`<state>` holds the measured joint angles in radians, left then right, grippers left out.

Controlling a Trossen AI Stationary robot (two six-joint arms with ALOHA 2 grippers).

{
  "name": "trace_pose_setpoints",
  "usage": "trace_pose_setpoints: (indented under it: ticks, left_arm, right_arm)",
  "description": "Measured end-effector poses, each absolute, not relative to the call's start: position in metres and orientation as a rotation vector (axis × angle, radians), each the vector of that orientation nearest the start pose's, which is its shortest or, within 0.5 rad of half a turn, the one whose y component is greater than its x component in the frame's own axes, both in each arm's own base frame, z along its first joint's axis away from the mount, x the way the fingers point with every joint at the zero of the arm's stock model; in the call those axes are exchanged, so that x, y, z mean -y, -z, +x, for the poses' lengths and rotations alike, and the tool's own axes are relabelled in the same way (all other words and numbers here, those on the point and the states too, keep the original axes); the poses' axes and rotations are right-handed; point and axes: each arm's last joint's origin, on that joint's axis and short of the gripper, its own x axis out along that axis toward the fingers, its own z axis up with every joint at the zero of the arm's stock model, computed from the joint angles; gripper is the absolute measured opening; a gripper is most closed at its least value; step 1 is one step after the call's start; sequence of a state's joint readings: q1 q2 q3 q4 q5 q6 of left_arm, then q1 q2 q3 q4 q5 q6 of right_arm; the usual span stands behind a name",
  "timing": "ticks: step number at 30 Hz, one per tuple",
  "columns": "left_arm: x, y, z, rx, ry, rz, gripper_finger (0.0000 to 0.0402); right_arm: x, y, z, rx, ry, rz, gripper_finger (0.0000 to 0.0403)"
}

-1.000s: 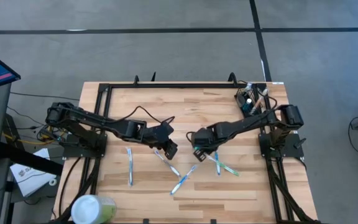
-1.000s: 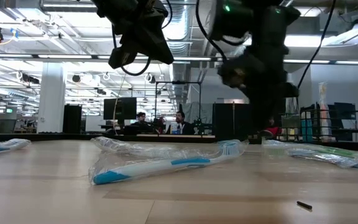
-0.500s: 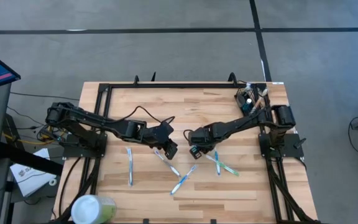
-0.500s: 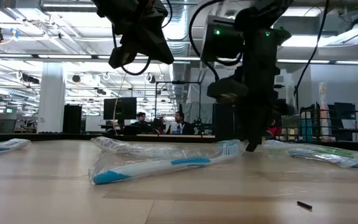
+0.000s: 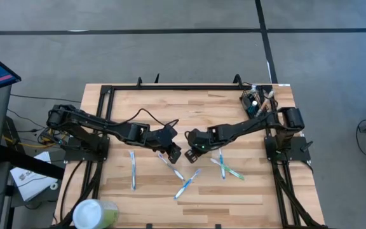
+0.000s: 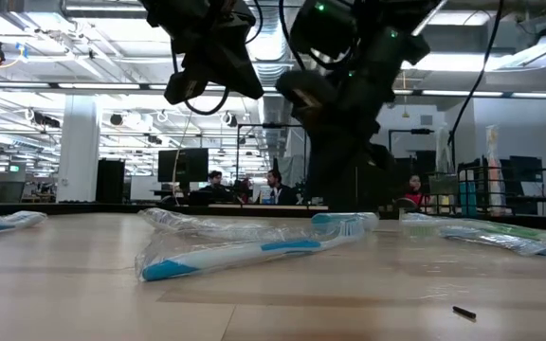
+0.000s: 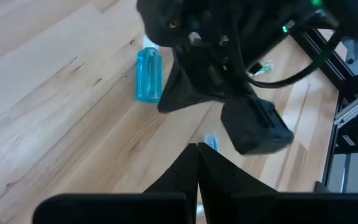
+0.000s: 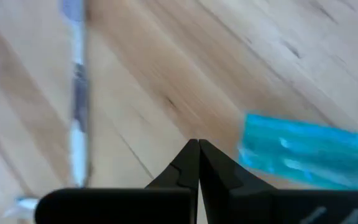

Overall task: Pick & Place toothbrushing station
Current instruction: Put the mouthwash in the middle section of wire organizer

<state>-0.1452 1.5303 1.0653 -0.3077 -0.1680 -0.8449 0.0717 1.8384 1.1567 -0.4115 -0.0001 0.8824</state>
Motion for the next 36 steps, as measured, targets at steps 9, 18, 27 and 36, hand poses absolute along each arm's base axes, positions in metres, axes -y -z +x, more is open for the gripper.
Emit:
trace_pose_setpoints:
  ticks: [9, 18, 27, 36]
  left_arm:
    - [0.042, -0.244, 0.322, -0.690, -0.345, -0.677, 0.0000]
    - [0.043, -0.235, 0.333, -0.642, -0.376, -0.604, 0.0000]
    - [0.045, -0.205, 0.355, -0.631, -0.380, -0.604, 0.0000]
    - [0.041, -0.188, 0.392, -0.613, -0.424, -0.565, 0.0000]
  right_arm:
    - [-0.022, -0.207, 0.333, -1.043, 0.477, 0.708, 0.0000]
    - [-0.018, -0.274, 0.291, -0.916, 0.396, 0.583, 0.0000]
    - [-0.016, -0.290, 0.254, -0.798, 0.264, 0.538, 0.0000]
    - [-0.019, -0.266, 0.218, -0.629, 0.078, 0.626, 0.0000]
